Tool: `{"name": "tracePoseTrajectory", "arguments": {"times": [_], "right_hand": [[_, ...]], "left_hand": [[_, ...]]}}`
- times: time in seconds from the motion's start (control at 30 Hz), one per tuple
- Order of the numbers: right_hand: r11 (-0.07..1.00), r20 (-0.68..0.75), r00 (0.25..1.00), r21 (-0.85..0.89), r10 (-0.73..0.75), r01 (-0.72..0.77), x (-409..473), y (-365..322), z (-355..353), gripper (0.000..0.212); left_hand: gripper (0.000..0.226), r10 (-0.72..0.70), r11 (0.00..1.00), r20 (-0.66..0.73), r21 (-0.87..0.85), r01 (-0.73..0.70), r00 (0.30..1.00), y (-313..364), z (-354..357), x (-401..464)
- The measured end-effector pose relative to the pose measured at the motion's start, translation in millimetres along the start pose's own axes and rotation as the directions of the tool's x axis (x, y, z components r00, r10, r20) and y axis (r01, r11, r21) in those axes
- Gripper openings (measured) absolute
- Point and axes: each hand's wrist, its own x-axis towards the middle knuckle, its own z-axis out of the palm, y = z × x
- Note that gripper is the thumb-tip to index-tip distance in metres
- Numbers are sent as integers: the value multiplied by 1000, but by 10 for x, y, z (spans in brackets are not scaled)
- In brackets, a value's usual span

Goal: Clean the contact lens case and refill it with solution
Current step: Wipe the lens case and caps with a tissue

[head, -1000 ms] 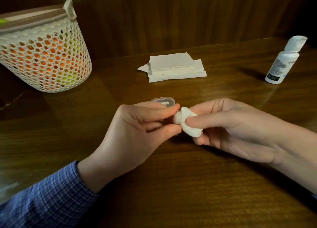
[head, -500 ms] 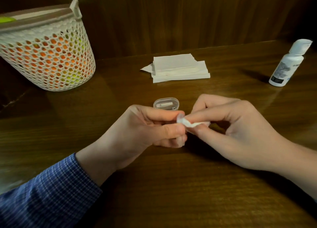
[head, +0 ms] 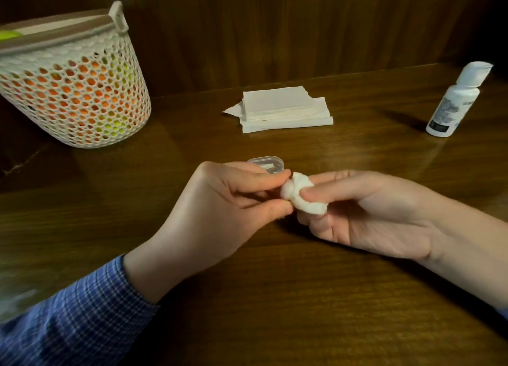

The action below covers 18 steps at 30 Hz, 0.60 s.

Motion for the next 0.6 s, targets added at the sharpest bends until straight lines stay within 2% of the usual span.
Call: {"name": "tracePoseTrajectory", "arguments": {"times": [0.07,0.13,0.2,0.27,0.3,0.33,0.37,0.4,0.43,0.5,0.6], "right_hand": [[969,54,996,237,65,-76,8,-12,-9,33],[969,66,997,238,47,-61,19,-19,-8,34],[997,59,998,71,-24,20,14,-4,-1,30],[960,38,985,-221,-167,171,-12,3,8,22],[877,44,964,-407,-263,258,-30,3,8,16],[735,71,931,-593,-359,329,-50,-4,12,12],[554,114,892,-747,-438,368,-69,-13,14,13],[385,162,860,-843,-483,375,-81,-26,16,15],[267,202,839,-888,-505,375,-89,-42,11,15],[180,232,796,-903,-559,390,-109,-76,0,15],[196,181,728,-895,-661,400,-120,-116,-34,15]], "left_hand": [[35,99,988,-51,121,-92,994,23,9,3],[34,162,968,-61,203,-147,985,20,3,5],[34,145,977,-73,167,-131,987,9,-8,2],[37,60,997,-73,54,-56,995,-16,-19,-6],[38,-5,1000,-50,-22,4,999,-33,-20,-7],[38,-94,986,-3,-136,93,996,-50,-19,-6],[39,-197,935,75,-287,210,978,-67,-20,2],[39,-285,834,183,-437,337,941,-86,-22,17],[40,-340,702,304,-548,456,890,-105,-17,33],[41,-340,483,477,-651,586,811,-132,-9,53],[41,-264,340,534,-728,596,803,-149,-24,56]]}}
